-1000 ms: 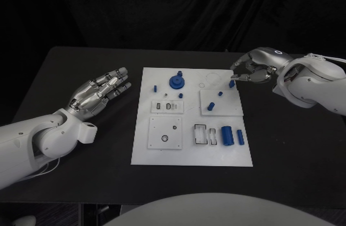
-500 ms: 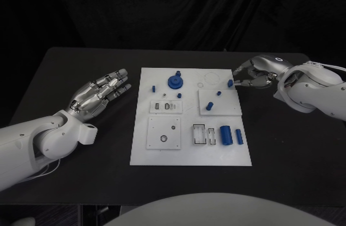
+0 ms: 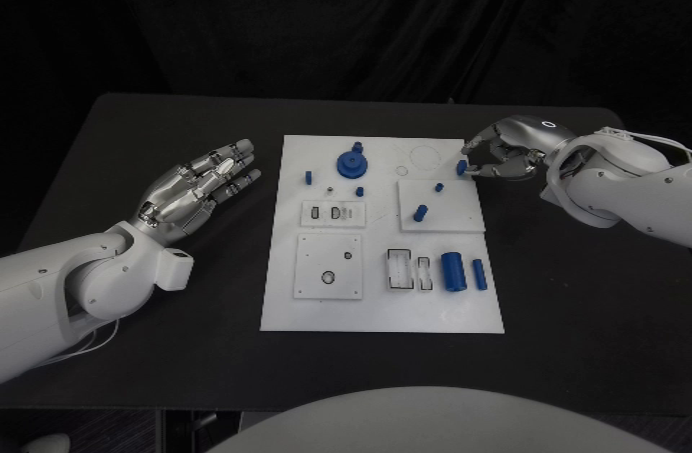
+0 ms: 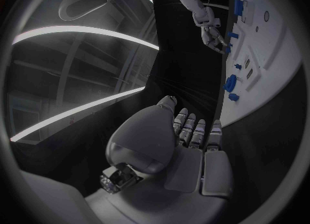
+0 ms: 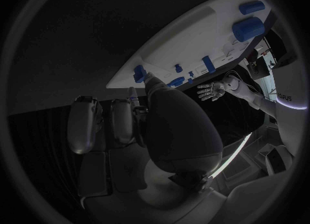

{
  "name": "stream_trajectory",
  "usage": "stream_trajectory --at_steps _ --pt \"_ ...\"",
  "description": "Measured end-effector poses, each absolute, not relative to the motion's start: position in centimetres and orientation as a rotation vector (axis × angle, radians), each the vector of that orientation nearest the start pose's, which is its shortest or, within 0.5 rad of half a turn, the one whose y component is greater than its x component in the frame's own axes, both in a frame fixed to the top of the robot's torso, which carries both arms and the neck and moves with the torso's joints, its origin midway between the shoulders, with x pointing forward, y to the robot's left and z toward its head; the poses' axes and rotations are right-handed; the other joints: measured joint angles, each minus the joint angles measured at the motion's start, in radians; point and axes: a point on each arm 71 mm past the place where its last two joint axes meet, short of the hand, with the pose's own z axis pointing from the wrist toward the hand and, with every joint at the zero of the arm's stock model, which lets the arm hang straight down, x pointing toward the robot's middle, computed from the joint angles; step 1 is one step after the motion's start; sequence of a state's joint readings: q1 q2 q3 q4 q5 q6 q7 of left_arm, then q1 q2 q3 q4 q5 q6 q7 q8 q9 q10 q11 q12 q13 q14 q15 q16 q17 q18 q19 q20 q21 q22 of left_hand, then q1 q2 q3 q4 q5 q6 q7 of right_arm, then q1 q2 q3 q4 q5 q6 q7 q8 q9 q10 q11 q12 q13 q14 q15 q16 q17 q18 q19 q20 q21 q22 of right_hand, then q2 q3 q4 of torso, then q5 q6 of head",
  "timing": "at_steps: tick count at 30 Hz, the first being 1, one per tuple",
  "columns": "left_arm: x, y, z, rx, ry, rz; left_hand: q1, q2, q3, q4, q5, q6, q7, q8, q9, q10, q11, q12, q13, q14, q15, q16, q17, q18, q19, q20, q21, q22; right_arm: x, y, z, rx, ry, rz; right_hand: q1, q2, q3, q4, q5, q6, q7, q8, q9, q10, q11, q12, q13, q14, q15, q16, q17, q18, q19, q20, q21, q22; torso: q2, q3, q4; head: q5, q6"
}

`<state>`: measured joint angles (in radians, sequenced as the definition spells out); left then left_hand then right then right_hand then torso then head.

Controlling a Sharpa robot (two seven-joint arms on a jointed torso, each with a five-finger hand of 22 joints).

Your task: Assemble the parts on the task board

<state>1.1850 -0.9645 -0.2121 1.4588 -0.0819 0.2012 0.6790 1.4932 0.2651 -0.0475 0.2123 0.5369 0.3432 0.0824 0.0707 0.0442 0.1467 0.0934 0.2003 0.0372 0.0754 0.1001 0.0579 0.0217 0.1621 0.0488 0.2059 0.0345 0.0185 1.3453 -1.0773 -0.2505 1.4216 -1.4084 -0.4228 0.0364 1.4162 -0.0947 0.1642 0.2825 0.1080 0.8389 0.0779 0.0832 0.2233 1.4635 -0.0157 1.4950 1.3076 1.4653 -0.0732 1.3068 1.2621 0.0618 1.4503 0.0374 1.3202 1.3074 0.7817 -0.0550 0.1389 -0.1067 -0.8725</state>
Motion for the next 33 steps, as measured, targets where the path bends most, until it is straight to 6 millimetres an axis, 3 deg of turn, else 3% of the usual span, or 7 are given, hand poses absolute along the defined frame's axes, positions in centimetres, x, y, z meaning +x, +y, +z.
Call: stream_trajectory --at_steps 7,21,29,33 --pt "45.2 26.8 -22.5 -0.921 1.498 -1.924 0.000 0.000 0.000 0.000 0.000 0.000 0.000 0.000 0.000 0.000 0.000 0.000 0.000 0.000 0.000 0.000 0.000 0.000 0.000 0.000 0.000 0.000 48.6 -35.1 -18.5 -0.099 1.631 0.379 0.022 -0.001 0.000 0.000 0.008 -0.059 0.004 -0.013 -0.012 -0.044 0.003 -0.028 0.000 0.000 0.000 -0.053 -0.053 0.000 -0.036 0.007 -0.078 0.000 -0.001 0.0004 -0.0004 0.002 0.000" --pt "45.2 26.7 -22.5 -0.921 1.500 -1.928 0.000 0.000 0.004 -0.004 0.000 0.000 0.000 0.000 0.000 -0.004 0.004 0.000 0.000 0.000 0.000 0.000 0.000 0.000 0.004 0.004 0.000 0.000 49.1 -35.0 -19.1 -0.078 1.664 0.345 0.024 -0.003 0.000 0.000 0.001 -0.067 0.004 -0.012 -0.011 -0.047 0.007 -0.032 0.000 0.000 0.000 -0.057 -0.061 0.000 -0.042 0.007 -0.089 0.000 0.000 0.0008 -0.0006 0.002 0.000" --pt "45.2 26.6 -22.6 -0.921 1.501 -1.931 0.000 0.000 0.004 -0.004 0.000 0.000 0.000 0.000 0.000 -0.004 0.004 0.000 0.000 0.000 0.000 0.000 0.000 0.000 0.004 0.004 0.000 0.000 49.1 -34.9 -19.3 -0.077 1.674 0.343 0.024 -0.003 -0.015 -0.001 -0.031 -0.013 0.003 0.055 0.022 -0.047 0.007 -0.032 0.000 0.000 0.000 -0.057 -0.062 0.000 -0.042 0.007 -0.101 0.000 0.000 0.0014 -0.0005 0.000 0.000" --pt "45.3 26.7 -22.6 -0.921 1.501 -1.930 0.000 0.000 0.004 -0.004 0.000 0.000 0.000 0.000 0.000 -0.004 0.004 0.000 0.000 0.000 0.000 0.000 0.000 0.000 0.004 0.004 0.000 0.000 49.1 -34.8 -19.4 -0.077 1.674 0.344 0.032 -0.007 -0.017 -0.003 -0.031 -0.010 0.000 0.066 0.028 -0.047 0.007 -0.032 0.000 0.000 0.000 -0.061 -0.063 0.000 -0.042 0.007 -0.101 0.000 0.000 0.0015 -0.0007 0.001 0.000"
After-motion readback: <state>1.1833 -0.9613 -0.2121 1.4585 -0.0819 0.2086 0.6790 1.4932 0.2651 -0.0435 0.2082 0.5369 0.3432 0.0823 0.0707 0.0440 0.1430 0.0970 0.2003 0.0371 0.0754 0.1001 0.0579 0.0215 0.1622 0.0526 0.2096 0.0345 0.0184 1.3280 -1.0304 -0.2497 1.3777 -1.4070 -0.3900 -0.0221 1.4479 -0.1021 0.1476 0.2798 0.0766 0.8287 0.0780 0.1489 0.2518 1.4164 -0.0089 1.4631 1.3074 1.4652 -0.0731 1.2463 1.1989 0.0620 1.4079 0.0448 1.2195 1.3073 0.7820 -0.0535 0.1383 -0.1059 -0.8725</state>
